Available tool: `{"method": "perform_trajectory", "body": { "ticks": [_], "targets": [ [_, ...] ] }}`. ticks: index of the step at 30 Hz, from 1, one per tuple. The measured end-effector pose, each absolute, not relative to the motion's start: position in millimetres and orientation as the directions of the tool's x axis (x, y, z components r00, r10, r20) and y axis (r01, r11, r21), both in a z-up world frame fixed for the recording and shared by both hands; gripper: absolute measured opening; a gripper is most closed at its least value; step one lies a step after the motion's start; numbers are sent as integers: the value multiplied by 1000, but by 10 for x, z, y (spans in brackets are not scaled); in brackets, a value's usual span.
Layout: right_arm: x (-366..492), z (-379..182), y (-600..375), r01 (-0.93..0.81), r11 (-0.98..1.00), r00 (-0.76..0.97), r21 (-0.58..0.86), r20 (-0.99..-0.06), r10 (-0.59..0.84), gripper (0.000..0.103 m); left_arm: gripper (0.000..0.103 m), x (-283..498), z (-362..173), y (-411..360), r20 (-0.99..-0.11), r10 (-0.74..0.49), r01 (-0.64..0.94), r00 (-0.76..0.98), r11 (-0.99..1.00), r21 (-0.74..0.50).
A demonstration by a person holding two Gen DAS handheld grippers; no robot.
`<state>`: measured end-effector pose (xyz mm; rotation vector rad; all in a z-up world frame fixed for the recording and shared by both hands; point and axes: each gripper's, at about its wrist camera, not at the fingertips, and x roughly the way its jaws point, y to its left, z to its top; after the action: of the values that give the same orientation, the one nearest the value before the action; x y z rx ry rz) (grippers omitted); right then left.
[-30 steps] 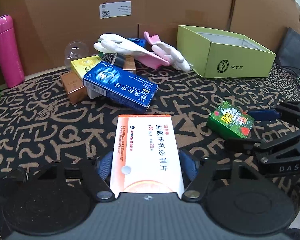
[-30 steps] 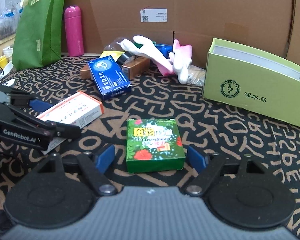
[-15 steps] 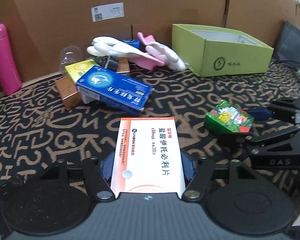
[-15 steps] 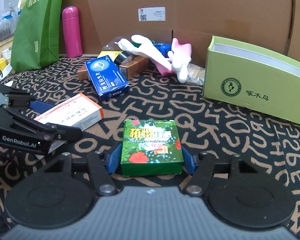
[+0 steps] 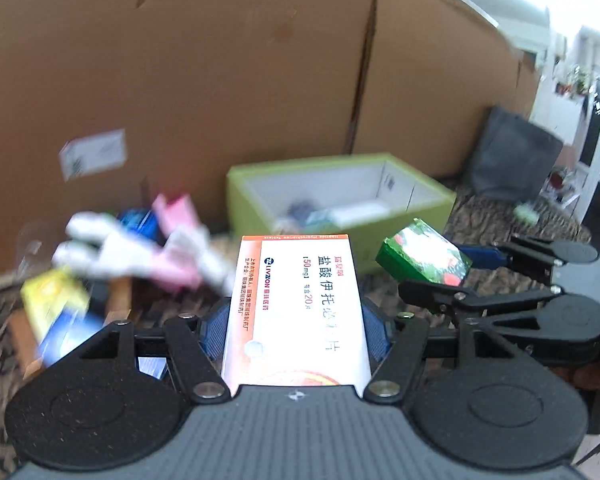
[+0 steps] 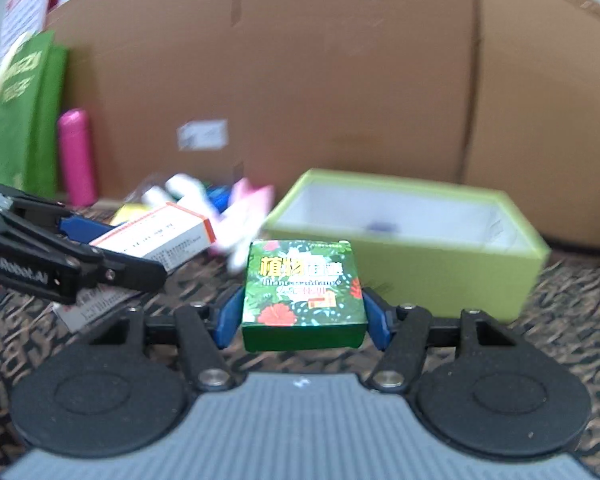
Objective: Organize objects
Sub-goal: 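Carry both boxes into the lime-green box and release them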
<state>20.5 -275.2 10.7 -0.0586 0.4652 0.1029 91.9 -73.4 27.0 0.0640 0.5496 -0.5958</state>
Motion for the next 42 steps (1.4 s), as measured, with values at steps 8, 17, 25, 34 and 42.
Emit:
{"method": "perform_trajectory", "body": {
  "ticks": [8,17,25,34,42],
  "targets": [
    [754,331,-3442,59,995,918,-76,-387,-84,62,68,1740,496,-1417,-495,-552,542,671,821,-180],
    [1678,132,-3984,136,988,861,-72,-484,-154,62,68,2534,190,-1986,-558,-441,471,703,876,-98],
    [2094,-141,-4059,116,991,821,-74,-555,-137,63,69,2864,-71,-2050,-603,-451,469,658,872,-140],
    [1862,15,-3977,117,989,860,-88,-488,-145,97,87,2696,182,-1938,-541,-502,463,674,859,-220],
    [964,445,-3784,113,993,951,30,-292,-99,103,96,1848,475,-1541,-424,-471,428,773,881,-199]
  ]
}}
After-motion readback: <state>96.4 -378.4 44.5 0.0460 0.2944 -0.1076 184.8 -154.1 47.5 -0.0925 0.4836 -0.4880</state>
